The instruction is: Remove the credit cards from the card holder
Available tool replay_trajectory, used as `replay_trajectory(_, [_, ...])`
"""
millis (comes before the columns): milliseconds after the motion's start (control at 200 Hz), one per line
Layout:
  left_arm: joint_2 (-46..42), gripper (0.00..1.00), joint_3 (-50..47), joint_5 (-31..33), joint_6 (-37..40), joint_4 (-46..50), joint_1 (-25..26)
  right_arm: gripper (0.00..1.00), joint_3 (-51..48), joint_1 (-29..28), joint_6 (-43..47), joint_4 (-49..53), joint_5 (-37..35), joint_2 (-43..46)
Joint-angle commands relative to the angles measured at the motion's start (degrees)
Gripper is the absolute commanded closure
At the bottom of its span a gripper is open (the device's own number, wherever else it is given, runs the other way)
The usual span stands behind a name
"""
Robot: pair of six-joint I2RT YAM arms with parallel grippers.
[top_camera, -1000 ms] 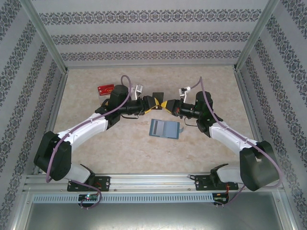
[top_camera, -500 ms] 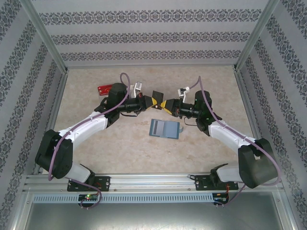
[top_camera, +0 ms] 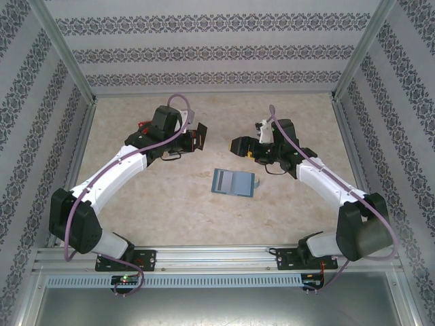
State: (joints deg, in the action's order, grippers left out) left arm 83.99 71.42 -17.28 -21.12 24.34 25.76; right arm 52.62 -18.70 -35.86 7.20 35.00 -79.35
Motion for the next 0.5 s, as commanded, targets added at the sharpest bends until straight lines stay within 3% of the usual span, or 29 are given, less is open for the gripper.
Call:
replay_trajectory(0, [-1.5, 0.99, 1.7, 8.6, 13.5, 6.0, -0.4, 0.02, 2.7, 1.3, 7.5, 5.2, -4.4, -2.1])
replay_trajectory(200, [-2.5, 0.99, 3.8, 8.6, 29.0, 9.1, -0.4, 0.02, 1.5, 4.2, 4.6, 1.8, 1.4, -4.3])
replay_trajectory(495, [0.5, 1.0, 2.1, 8.9, 57.3, 11.4, -0.7, 0.02, -0.2, 4.6, 5.4, 1.7, -0.7, -3.2])
